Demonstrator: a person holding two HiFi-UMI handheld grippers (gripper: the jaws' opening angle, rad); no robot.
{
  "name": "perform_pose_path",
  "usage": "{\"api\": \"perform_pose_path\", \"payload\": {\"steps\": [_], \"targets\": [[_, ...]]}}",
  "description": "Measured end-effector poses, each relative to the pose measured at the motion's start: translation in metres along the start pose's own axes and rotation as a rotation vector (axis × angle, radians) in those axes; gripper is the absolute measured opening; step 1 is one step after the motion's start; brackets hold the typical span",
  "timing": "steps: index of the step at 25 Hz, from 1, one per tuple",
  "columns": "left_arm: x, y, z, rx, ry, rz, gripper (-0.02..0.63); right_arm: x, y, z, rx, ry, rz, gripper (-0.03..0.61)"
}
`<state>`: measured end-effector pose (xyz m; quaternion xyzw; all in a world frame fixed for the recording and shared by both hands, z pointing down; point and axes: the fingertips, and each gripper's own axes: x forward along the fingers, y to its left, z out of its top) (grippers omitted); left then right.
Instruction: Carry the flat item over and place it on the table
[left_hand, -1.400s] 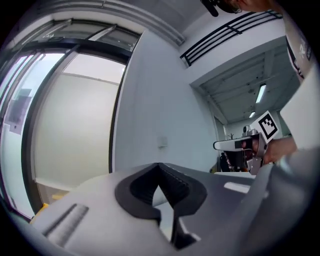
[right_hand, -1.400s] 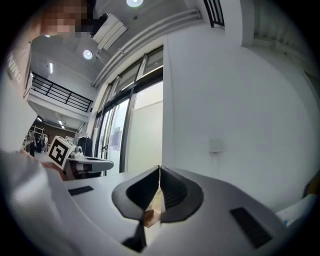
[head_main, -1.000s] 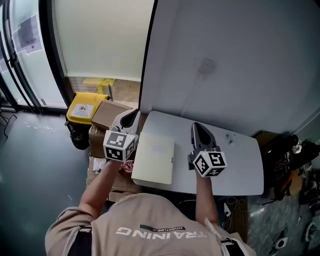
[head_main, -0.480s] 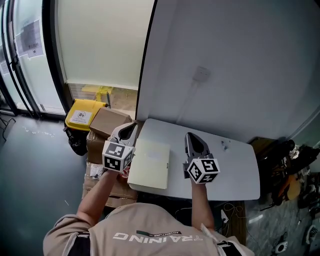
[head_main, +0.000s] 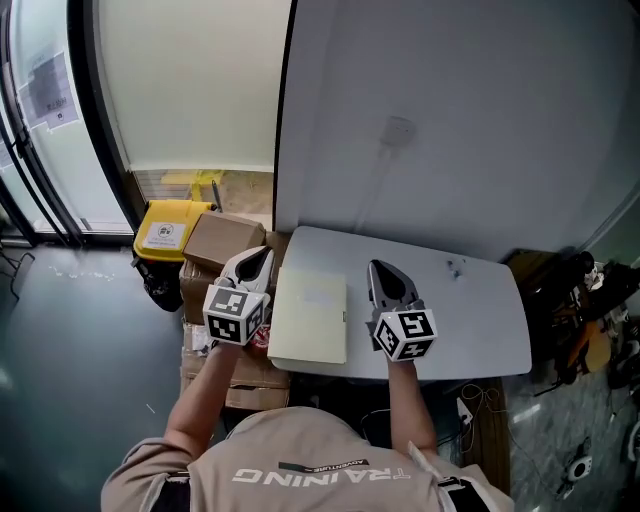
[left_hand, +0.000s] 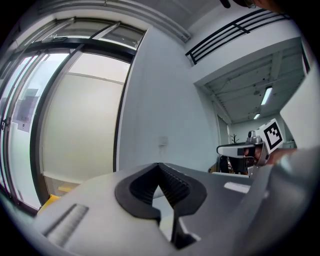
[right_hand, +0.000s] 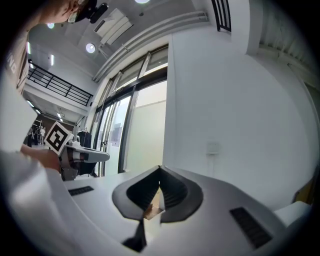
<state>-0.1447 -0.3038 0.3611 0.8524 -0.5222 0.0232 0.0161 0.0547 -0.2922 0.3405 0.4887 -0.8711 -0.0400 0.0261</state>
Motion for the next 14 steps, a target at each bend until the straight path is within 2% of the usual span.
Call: {"api": "perform_pose_path", "payload": {"steps": [3, 9, 14], "targets": [[-0.004, -0.002, -0.002, -0.005, -0.003, -0.004, 0.005, -0.006, 0.002, -0.005, -0.044, 0.028, -0.022, 0.006], [-0.01, 0.0, -0.016, -0.011, 0.006, 0.006, 0.005, -0.021, 0.001, -0.012, 0.055, 0.024, -0.056, 0.006], [-0.009, 0.005, -0.031, -0.004, 0.025, -0.007, 0.005, -0.026, 0.009, -0.018, 0.037, 0.03, -0.075, 0.006]]}}
